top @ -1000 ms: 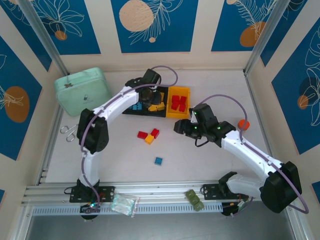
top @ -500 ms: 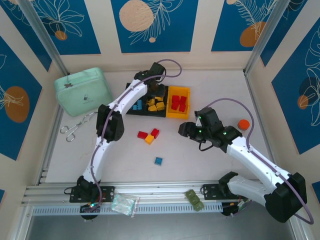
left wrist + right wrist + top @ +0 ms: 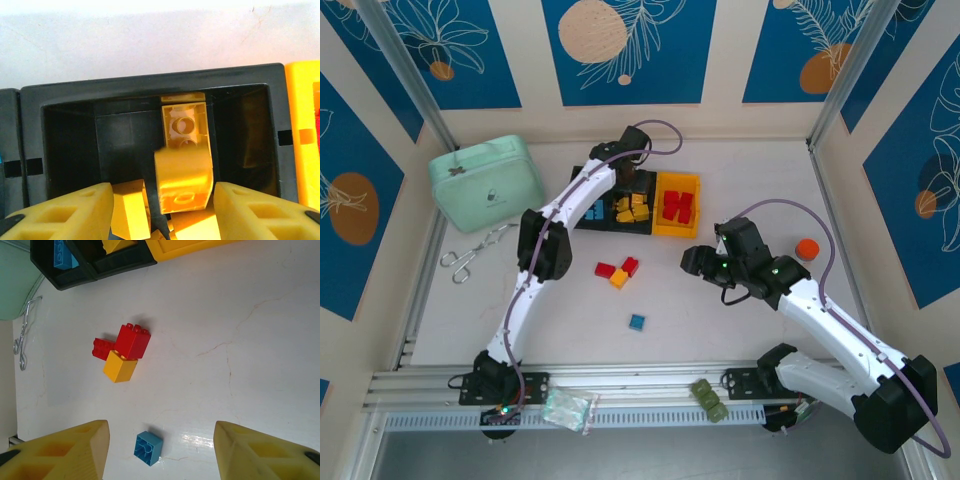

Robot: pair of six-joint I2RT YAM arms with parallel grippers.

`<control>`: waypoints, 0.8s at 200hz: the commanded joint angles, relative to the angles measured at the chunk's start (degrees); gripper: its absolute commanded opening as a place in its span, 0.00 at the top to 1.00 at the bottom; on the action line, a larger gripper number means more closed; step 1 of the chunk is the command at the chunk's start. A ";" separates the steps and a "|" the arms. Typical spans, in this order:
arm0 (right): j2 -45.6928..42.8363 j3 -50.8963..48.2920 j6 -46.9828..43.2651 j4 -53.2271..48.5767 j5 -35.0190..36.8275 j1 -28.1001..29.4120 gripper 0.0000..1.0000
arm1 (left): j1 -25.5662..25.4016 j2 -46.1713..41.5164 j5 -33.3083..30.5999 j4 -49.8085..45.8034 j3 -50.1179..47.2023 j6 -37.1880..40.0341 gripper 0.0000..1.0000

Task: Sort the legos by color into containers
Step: Place the lego in the container, then pick up the lego from the center of the table.

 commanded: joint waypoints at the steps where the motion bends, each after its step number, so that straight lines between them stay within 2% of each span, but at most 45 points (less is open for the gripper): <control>1: 0.40 0.34 0.61 -0.73 0.13 -0.22 0.43 | 0.51 -1.49 -0.10 -1.58 2.01 0.46 0.45; 36: 1.93 0.69 0.18 -0.13 -0.39 -0.22 0.43 | -0.84 -7.48 1.39 -1.87 -1.89 1.62 0.44; 109: 3.02 1.41 -3.07 -0.12 -2.07 -0.31 0.42 | -2.53 -32.00 7.52 9.05 -34.39 3.17 0.41; 136: 2.49 0.58 -5.06 0.08 -3.84 -0.31 0.42 | -2.81 -39.87 13.55 13.38 -46.46 4.75 0.41; 160: -0.11 -1.64 -6.69 1.87 -7.00 -0.40 0.37 | -3.10 -44.38 20.64 16.58 -55.55 7.09 0.39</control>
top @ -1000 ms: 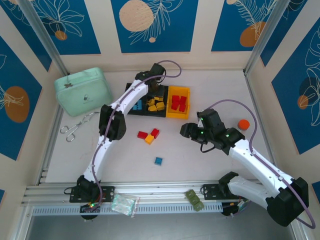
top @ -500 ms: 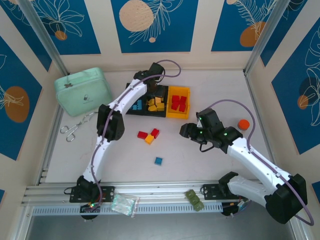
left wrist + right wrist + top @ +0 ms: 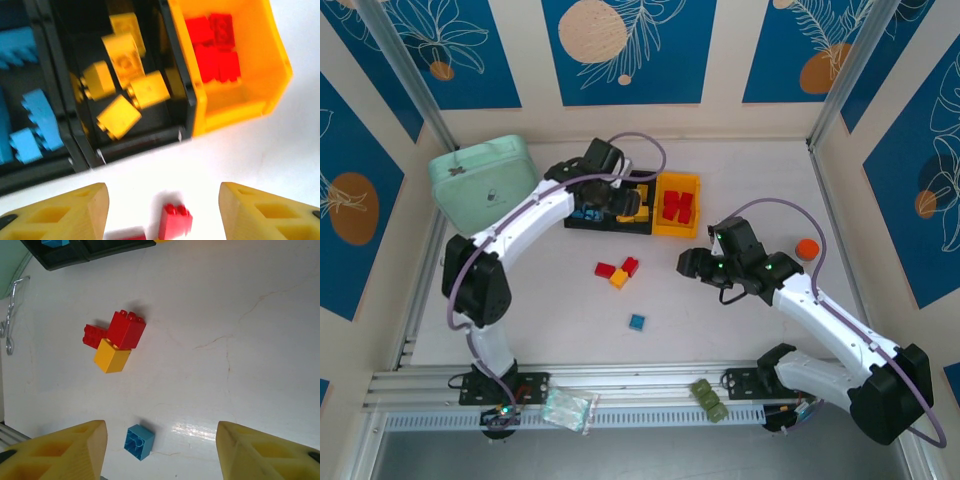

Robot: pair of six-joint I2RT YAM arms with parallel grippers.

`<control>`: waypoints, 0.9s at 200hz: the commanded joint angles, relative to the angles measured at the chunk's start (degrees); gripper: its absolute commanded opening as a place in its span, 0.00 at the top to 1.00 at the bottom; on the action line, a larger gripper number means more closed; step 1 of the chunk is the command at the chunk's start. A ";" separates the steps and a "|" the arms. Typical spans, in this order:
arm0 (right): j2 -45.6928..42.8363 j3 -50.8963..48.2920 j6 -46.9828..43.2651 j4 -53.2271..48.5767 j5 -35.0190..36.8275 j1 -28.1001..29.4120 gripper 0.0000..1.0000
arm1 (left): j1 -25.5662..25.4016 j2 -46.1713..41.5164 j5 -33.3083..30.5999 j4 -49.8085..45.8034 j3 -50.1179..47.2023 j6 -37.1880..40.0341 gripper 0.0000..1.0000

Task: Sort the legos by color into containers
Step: Pick up the lego from the center of the table.

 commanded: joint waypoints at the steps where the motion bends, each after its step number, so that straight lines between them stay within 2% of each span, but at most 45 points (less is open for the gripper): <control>1: -2.98 -1.73 -2.86 1.58 -4.70 -0.38 0.37 | -0.52 -3.45 8.87 4.30 -7.48 3.46 0.39; 32: -6.09 -4.34 -4.60 2.55 -8.74 -0.55 0.35 | -1.09 -7.72 10.93 7.70 -16.52 4.89 0.35; 61: -7.94 -6.52 -4.00 1.90 -8.90 -0.51 0.35 | -2.78 -7.96 11.12 9.10 -20.61 6.35 0.30; 115: -9.66 -8.74 -2.55 2.55 -8.88 -0.24 0.35 | -5.99 -0.56 4.20 9.19 -19.90 7.91 0.24; 157: -9.85 -8.87 -2.54 2.22 -8.18 -0.02 0.35 | -7.62 4.58 -2.63 8.25 -17.61 7.78 0.24; 180: -9.72 -8.93 -2.71 2.13 -7.75 -0.02 0.35 | -7.75 6.01 -3.24 8.93 -17.64 7.29 0.27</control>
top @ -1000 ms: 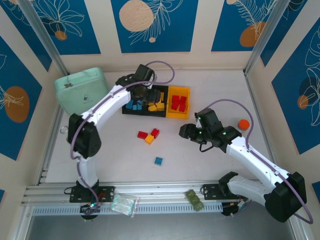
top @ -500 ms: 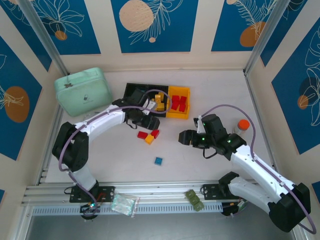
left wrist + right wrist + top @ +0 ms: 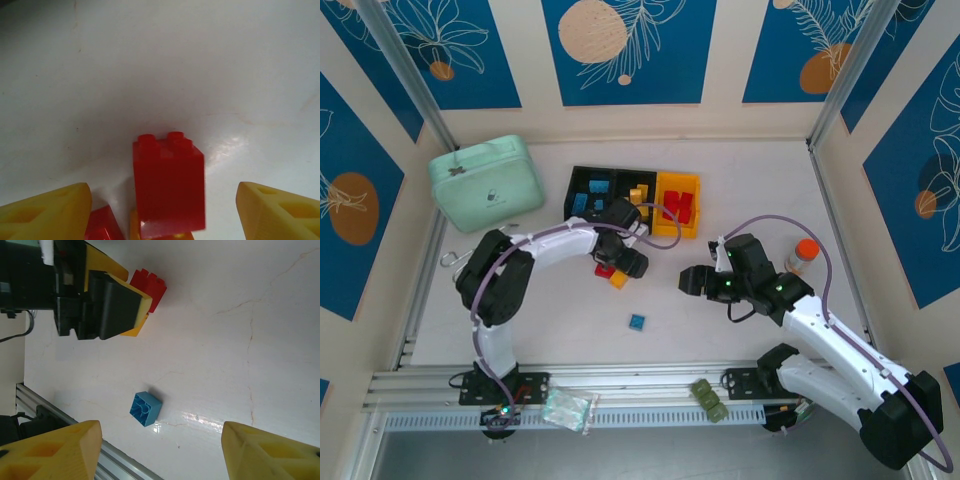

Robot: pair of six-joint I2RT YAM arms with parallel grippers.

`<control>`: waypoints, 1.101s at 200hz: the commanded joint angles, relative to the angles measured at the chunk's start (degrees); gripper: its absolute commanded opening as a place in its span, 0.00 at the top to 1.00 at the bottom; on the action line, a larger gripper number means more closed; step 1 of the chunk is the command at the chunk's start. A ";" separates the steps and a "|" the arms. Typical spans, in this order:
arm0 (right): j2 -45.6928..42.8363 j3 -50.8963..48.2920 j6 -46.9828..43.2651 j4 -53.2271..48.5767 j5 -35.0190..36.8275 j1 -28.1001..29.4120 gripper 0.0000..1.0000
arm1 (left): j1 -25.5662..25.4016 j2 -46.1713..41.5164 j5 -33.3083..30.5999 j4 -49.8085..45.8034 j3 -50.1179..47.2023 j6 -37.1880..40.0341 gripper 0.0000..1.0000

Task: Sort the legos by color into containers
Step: Pick up the lego from the center of the table, then place the lego in the container.

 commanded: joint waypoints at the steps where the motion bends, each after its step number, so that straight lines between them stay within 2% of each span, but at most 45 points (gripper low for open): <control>1: -0.87 -0.55 0.00 0.05 -0.49 0.17 0.35 | -0.62 1.35 -3.02 0.15 2.05 0.22 0.28; 31: -0.69 -0.76 -0.05 0.14 -0.23 0.08 0.35 | -0.75 2.18 -2.08 0.85 2.31 -0.29 0.36; 44: -0.69 -0.72 0.04 0.08 -0.05 0.09 0.36 | -0.87 2.37 -1.79 0.92 2.65 -0.23 0.43; 65: -0.96 -0.79 -0.05 -0.32 0.42 0.04 0.36 | -0.98 2.23 -1.28 0.49 2.93 -0.10 0.60; 79: -1.27 -0.86 -0.05 -0.53 0.55 -0.09 0.36 | -0.98 1.61 -0.96 0.28 2.80 -0.18 0.64; 150: -4.88 -1.77 0.88 -1.94 1.08 -2.83 0.36 | -0.88 -2.02 1.79 -1.78 6.33 -3.02 0.67; 220: -7.11 -1.10 2.88 -2.49 2.83 -7.02 0.36 | -0.78 2.91 3.20 -6.56 21.23 -6.11 0.67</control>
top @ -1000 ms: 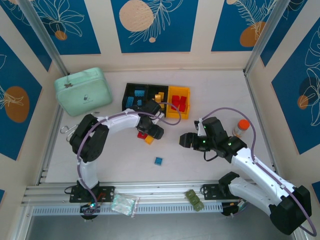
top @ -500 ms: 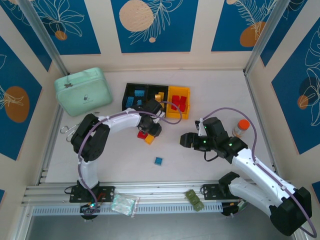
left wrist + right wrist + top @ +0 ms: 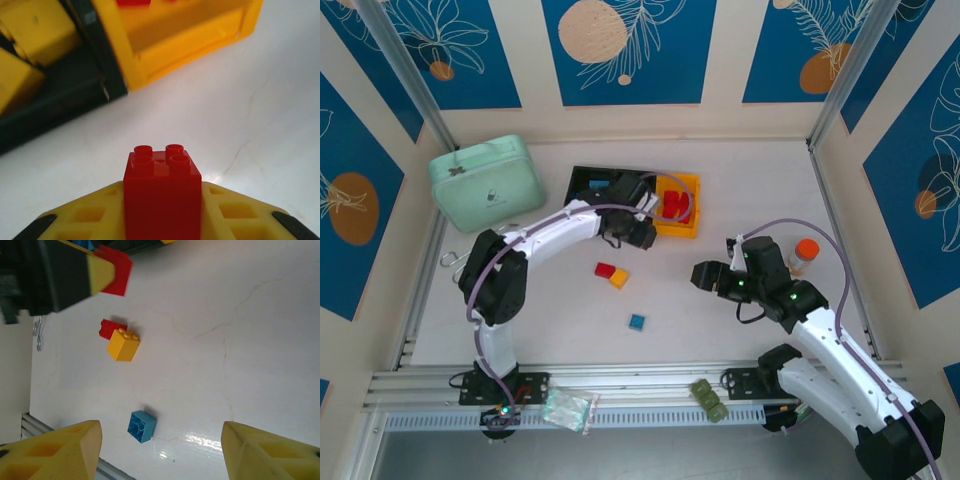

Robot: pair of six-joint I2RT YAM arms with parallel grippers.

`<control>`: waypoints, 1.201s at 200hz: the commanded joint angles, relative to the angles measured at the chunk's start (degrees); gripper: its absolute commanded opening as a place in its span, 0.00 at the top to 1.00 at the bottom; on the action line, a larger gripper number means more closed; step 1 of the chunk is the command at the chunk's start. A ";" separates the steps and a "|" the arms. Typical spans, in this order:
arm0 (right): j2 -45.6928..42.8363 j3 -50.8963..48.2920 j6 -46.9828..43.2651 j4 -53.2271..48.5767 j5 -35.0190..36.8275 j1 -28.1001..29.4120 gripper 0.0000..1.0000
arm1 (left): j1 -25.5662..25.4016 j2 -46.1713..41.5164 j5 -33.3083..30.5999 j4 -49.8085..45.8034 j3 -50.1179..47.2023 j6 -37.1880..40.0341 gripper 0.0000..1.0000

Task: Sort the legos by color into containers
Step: Place the lego in the container.

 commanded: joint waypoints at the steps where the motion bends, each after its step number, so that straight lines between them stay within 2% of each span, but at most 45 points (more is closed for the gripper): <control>1: -0.66 0.06 1.38 -0.77 1.25 -1.19 0.36 | -0.47 2.42 1.56 -3.08 6.29 -1.90 0.67; 37: 0.58 1.76 1.61 -0.29 2.90 -2.88 0.36 | 0.17 8.67 1.59 -5.27 16.41 -3.83 0.67; 134: 5.51 6.13 0.79 0.16 4.43 -6.35 0.36 | 1.78 29.89 -4.31 -12.98 49.83 -4.56 0.66; 203: 4.01 4.51 1.57 -1.57 4.25 -7.91 0.36 | 2.34 37.67 -3.35 -4.85 58.13 -3.86 0.63; 240: 2.68 3.58 2.34 -2.78 4.27 -8.40 0.36 | 2.87 39.74 -2.57 -1.27 58.60 -4.65 0.62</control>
